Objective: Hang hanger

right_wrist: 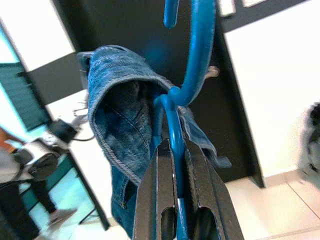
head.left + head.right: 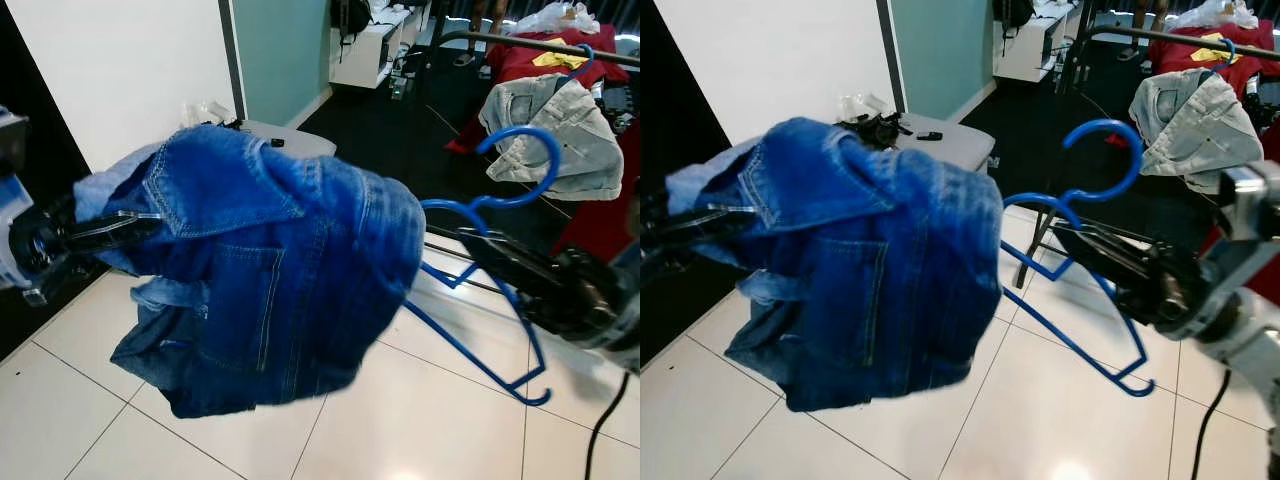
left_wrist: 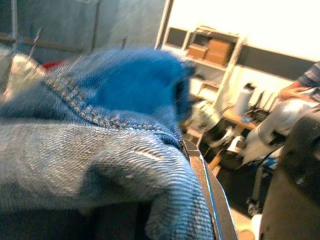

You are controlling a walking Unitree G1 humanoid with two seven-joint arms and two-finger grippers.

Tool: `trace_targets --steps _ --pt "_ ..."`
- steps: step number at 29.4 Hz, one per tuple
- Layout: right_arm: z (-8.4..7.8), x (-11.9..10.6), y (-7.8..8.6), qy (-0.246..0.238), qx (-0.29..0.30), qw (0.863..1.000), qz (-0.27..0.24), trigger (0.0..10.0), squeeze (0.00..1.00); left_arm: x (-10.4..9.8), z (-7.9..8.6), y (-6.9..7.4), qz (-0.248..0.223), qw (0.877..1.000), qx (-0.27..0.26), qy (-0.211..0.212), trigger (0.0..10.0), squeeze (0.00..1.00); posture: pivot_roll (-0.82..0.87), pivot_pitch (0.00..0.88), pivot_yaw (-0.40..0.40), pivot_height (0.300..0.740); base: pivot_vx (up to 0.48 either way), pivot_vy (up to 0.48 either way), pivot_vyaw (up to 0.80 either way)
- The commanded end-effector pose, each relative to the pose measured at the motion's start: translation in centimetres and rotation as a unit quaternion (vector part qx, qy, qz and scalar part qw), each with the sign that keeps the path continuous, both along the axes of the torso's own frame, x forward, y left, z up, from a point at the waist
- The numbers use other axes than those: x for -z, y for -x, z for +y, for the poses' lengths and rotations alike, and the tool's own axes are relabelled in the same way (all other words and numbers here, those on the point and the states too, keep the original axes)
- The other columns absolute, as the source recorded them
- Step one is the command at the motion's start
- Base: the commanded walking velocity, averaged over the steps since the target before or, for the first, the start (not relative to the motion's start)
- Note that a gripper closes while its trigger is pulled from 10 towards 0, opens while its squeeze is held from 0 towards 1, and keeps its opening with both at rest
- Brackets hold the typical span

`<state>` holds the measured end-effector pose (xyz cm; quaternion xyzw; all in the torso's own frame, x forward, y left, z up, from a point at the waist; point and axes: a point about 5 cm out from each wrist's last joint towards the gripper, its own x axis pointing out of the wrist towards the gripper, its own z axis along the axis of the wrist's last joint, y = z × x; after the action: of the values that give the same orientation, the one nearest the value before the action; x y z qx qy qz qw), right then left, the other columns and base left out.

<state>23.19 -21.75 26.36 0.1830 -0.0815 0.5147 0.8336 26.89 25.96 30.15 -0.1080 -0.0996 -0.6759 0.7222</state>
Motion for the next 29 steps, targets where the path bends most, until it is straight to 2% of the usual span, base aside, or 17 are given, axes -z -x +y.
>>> trace_targets --steps 1,7,8,11,16,23,25,26,29 --pt "-0.3 -0.7 -0.3 -0.012 0.024 0.999 -0.023 10.0 0.00 -0.8 -0.2 0.5 -0.015 0.999 0.027 0.020 0.0 0.00 0.00 0.083 0.030 0.740 0.000 0.000 0.00" --pt "-0.5 -0.9 -0.5 -0.024 0.037 0.999 -0.026 10.0 0.00 -0.8 0.0 0.6 -0.010 0.999 0.039 0.012 0.0 0.00 0.00 0.082 0.035 0.740 0.000 0.000 0.00" --pt "-0.6 -1.1 -0.6 -0.033 0.040 0.998 -0.026 10.0 0.00 -0.6 0.5 0.4 -0.001 0.999 0.034 -0.004 0.0 0.00 0.00 0.082 0.036 0.740 0.000 0.000 0.00" --pt "-0.4 -1.0 -0.5 -0.036 0.035 0.998 -0.025 10.0 0.00 -0.5 1.4 -0.4 0.003 1.000 -0.006 0.000 0.0 0.00 0.01 0.081 0.035 0.740 0.000 0.000 0.00" --pt "-0.1 -0.9 -0.4 -0.036 0.023 0.999 -0.027 10.0 0.00 -0.5 1.5 -0.7 0.005 1.000 -0.011 0.001 0.0 0.00 0.01 0.081 0.035 0.740 0.000 0.000 0.00" --pt "0.0 -1.2 -0.5 -0.041 0.025 0.998 -0.032 10.0 0.00 -0.2 1.2 -0.6 0.017 1.000 -0.004 0.007 0.0 0.00 0.01 0.080 0.035 0.740 0.000 0.000 0.00" --pt "-0.2 -1.4 -0.7 -0.043 0.036 0.998 -0.034 10.0 0.00 0.1 1.1 -0.5 0.032 0.999 0.012 0.017 0.0 0.00 0.00 0.078 0.036 0.740 0.000 0.000 0.00" --pt "-0.8 -1.8 -1.2 -0.045 0.062 0.996 -0.038 10.0 0.00 0.4 0.9 0.1 0.054 0.997 0.042 0.023 0.0 0.00 0.00 0.078 0.038 0.740 0.000 0.000 0.00" --pt "-0.8 -1.8 -1.2 -0.045 0.062 0.996 -0.038 10.0 0.00 0.4 0.9 0.1 0.054 0.997 0.042 0.023 0.0 0.00 0.00 0.078 0.038 0.740 0.000 0.000 0.00"
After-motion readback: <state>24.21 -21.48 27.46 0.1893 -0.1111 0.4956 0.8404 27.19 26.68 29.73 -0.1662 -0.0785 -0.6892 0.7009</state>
